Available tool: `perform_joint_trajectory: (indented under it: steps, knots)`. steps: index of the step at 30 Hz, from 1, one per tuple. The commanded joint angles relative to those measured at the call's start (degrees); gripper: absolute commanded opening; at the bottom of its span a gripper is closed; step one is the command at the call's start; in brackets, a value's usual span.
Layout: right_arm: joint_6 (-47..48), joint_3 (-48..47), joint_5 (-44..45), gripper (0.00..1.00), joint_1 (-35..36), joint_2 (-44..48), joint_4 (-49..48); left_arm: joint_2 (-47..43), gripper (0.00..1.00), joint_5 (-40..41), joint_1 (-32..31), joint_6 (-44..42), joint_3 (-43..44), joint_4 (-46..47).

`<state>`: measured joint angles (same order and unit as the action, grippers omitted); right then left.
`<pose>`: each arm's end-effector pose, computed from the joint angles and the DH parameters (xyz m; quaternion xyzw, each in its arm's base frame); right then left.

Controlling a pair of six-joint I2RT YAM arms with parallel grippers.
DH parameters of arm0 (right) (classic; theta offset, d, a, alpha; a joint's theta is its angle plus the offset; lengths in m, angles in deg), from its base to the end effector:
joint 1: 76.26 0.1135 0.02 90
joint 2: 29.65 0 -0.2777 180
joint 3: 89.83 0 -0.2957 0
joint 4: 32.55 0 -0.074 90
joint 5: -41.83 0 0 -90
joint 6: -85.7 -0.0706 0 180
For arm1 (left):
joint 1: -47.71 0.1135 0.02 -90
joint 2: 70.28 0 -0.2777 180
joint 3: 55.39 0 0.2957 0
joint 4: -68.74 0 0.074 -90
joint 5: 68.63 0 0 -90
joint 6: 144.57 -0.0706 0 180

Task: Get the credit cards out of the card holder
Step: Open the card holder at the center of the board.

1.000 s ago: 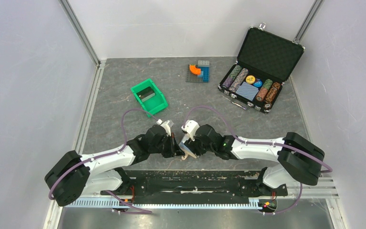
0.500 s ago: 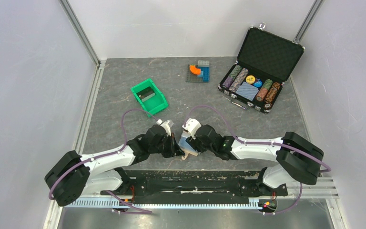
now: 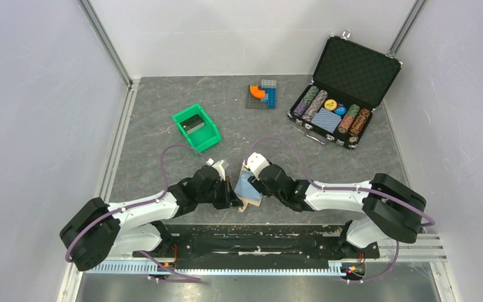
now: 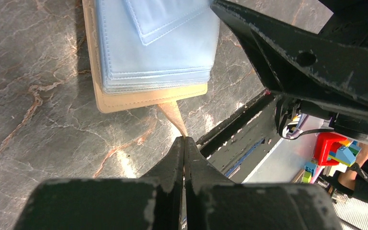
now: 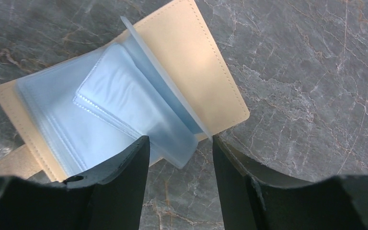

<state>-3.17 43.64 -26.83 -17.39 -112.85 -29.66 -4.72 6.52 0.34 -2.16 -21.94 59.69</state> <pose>0.1937 0.2709 0.1236 -0.3762 0.8094 0.0555 0.4476 0.1646 -0.2055 0.1155 0.0137 0.9044 -0.3893 0.1741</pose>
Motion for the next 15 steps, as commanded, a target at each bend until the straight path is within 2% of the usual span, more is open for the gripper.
perform_joint_trajectory:
  steps: [1, 5, 10, 15]
  knots:
    - [-0.2, -2.4, 2.8, 0.53, -1.2, -2.0, -2.3, 0.2, 0.02, 1.5, -0.2, -2.5, -0.1, 0.7]
    - [-4.1, -2.6, 2.5, 0.49, -3.8, -2.3, -0.5, 0.1, 0.02, 2.9, -0.2, -3.6, 0.4, -1.5]
    - [-8.6, -1.3, -0.1, 0.38, -6.9, 0.6, 3.2, -1.0, 0.02, 4.8, -0.2, -6.8, 3.3, -6.8]
    - [-12.8, -1.5, -4.8, 0.38, -7.0, 6.8, 11.2, -3.4, 0.02, 3.8, -0.1, -10.7, 5.3, -8.6]
